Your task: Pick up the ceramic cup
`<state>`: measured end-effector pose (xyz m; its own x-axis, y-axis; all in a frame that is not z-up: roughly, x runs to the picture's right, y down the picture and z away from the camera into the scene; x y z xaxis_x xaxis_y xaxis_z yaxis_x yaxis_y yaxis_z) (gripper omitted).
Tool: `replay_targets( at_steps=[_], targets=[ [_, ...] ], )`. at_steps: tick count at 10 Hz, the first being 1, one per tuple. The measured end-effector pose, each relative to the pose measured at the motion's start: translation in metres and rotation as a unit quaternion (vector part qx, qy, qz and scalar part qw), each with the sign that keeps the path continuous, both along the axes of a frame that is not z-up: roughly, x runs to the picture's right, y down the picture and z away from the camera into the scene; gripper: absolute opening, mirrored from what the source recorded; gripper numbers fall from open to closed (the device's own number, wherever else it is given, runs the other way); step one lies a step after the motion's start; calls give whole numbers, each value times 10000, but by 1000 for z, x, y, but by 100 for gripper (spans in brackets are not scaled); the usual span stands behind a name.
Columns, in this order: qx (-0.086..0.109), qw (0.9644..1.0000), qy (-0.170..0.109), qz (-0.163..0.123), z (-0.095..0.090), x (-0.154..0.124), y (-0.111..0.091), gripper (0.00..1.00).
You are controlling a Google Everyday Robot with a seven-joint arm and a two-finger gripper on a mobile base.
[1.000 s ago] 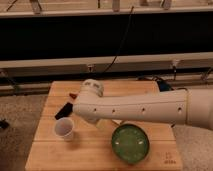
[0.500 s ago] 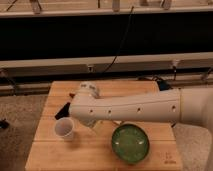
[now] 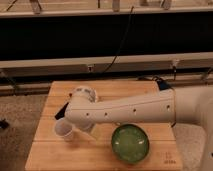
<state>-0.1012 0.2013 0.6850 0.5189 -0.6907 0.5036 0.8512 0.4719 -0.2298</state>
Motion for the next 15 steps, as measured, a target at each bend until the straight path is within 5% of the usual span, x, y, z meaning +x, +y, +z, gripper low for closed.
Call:
replay_targets(
  at_steps=[5, 15],
  targets=[
    [-172, 9997, -159, -29, 3, -7, 35, 80],
    [-258, 9991, -336, 49, 11, -9, 42, 80]
  ],
)
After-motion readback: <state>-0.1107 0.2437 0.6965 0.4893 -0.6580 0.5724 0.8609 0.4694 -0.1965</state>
